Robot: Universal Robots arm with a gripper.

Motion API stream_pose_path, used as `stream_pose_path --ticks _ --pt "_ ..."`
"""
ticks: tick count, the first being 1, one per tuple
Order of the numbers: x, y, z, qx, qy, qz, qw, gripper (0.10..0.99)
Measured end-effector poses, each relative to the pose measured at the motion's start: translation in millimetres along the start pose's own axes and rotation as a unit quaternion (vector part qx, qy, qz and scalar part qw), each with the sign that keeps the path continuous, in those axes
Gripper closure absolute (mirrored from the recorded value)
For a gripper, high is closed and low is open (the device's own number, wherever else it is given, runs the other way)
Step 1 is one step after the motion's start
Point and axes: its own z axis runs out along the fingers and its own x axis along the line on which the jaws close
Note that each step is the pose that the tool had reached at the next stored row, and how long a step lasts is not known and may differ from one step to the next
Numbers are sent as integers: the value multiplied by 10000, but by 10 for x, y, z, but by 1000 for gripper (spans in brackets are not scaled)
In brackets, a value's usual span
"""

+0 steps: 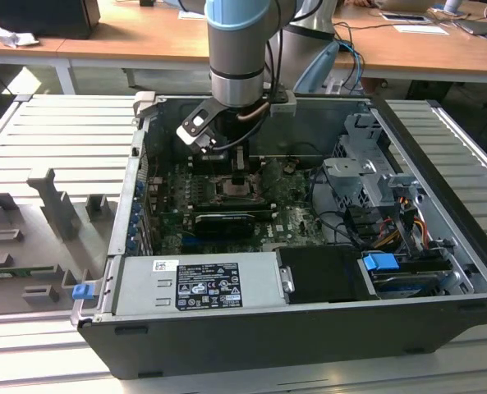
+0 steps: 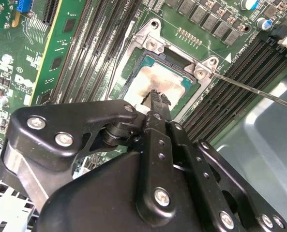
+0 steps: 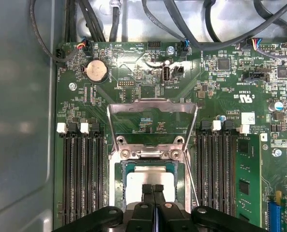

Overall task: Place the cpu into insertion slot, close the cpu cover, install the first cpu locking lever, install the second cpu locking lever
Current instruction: 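Close the cpu cover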

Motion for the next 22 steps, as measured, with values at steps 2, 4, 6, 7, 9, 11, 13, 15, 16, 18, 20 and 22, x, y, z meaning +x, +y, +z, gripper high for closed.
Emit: stream_pose_path --ticks 2,4,6,7,9,11,13,15,16,18,20,22 --pt "0 1 -5 0 1 0 10000 980" --pt "0 1 -18 0 1 0 10000 980" --pt "0 2 -27 0 -1 0 10000 980" --pt "0 2 -33 0 0 0 10000 980" --pt "0 3 -42 0 0 0 10000 980" --pt "0 4 -54 0 -1 0 10000 980" --pt "0 5 -75 0 -3 0 10000 980" --pt "1 11 -163 0 -3 0 10000 980" --pt "1 12 -189 0 -4 0 10000 980" --pt "-9 11 -190 0 -4 -1 10000 980" --pt "-16 11 -195 1 -6 0 10000 980" --pt "-15 14 -231 0 -4 0 10000 980"
